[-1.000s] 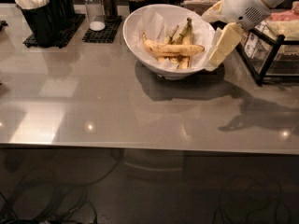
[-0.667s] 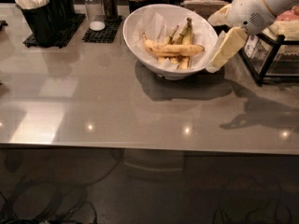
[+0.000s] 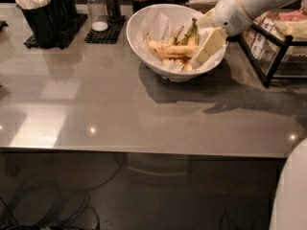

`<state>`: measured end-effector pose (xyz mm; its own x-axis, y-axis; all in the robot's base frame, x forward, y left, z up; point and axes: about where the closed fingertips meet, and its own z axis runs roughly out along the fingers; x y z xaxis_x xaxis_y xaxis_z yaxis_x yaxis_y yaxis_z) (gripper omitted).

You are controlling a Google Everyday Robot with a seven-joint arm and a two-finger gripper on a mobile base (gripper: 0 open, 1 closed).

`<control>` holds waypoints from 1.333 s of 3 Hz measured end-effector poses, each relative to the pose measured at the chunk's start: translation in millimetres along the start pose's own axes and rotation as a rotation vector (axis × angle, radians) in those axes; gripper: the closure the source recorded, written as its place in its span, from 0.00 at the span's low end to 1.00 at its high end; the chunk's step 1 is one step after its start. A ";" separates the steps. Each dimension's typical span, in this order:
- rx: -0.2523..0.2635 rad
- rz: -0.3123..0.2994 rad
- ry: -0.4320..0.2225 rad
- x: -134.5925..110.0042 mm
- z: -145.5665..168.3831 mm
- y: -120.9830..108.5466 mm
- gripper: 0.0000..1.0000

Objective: Pick banana from white bowl

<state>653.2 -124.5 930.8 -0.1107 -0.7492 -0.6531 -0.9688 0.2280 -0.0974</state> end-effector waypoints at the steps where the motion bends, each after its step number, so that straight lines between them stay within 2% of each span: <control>1: 0.004 -0.005 -0.005 -3.1 0.8 -3.0 0.05; 2: 0.004 -0.005 -0.005 -3.1 1.1 -3.1 0.24; 3: 0.023 0.026 -0.020 3.0 9.3 -15.0 0.50; 4: 0.037 0.017 -0.022 -1.7 15.2 -26.8 0.40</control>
Offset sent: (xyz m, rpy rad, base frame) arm 0.0034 0.0020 0.0018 0.0034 -0.0072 0.0012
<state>682.7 -119.8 923.1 -0.1216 -0.7310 -0.6715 -0.9578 0.2639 -0.1139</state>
